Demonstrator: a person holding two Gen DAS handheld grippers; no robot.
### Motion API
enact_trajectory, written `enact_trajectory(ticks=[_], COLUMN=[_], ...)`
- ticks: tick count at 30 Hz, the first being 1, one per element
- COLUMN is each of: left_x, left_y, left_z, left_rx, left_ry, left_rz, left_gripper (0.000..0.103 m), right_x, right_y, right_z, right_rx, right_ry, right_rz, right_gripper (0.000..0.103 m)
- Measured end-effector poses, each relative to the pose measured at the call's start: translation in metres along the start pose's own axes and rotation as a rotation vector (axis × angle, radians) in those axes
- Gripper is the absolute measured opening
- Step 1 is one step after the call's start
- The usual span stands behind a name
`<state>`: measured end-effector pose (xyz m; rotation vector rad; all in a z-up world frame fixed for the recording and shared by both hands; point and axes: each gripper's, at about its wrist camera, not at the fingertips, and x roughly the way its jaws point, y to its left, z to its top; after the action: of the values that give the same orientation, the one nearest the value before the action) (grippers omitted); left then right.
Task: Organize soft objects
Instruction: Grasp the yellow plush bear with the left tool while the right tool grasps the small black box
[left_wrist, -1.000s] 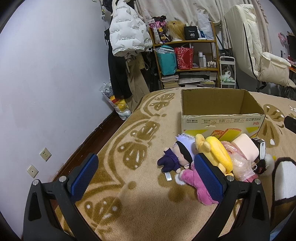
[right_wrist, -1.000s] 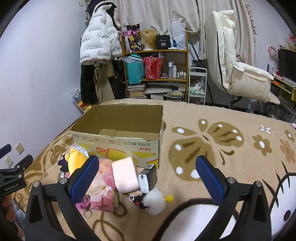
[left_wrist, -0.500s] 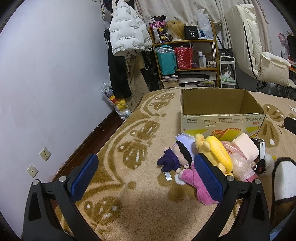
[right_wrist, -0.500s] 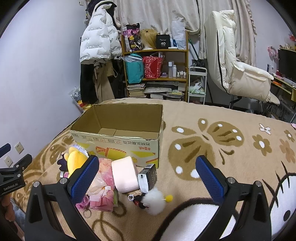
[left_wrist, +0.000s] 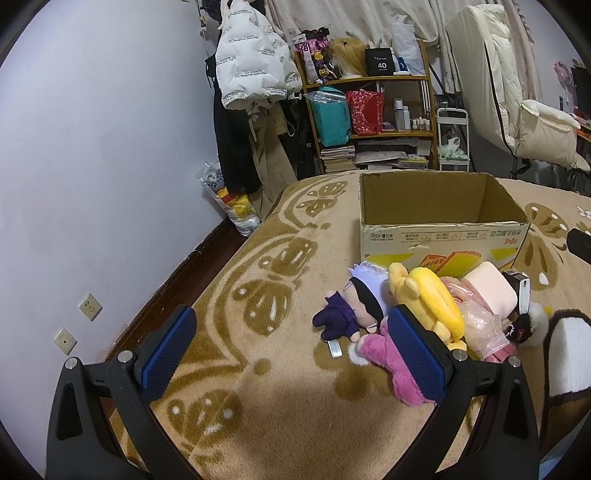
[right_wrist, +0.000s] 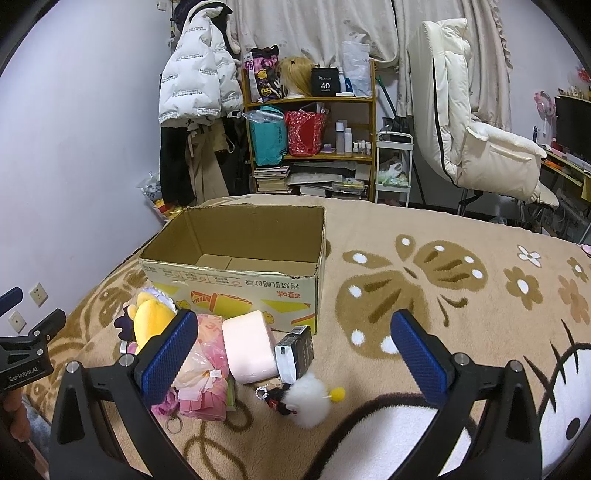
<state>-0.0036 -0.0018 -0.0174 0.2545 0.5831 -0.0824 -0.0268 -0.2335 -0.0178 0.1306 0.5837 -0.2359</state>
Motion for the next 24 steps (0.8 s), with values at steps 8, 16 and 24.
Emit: enact_trajectory(ticks=[8, 16, 24], left_x=[0.004, 0.01, 0.021], left_y=[-0.001, -0.007, -0.029], left_z=[0.008, 0.02, 0.034], left_rx=[0.006, -0.021, -0.001], left_ry=[0.037, 0.047, 0.053], left_rz=[-0.015, -0.05, -0.057], left_gripper=[0.102, 0.102, 0.102], right_x=[0.002, 0.015, 0.035], right_y=[0.002, 0.0, -0.011], right_z=[-0.003, -0.003, 0.008], right_rx=[-0.003, -0.009, 0.016], right_ry=[0.009, 0.063, 0.136], right_rz=[0.001, 0.017, 0.026], right_gripper=[0.103, 0.103, 0.103])
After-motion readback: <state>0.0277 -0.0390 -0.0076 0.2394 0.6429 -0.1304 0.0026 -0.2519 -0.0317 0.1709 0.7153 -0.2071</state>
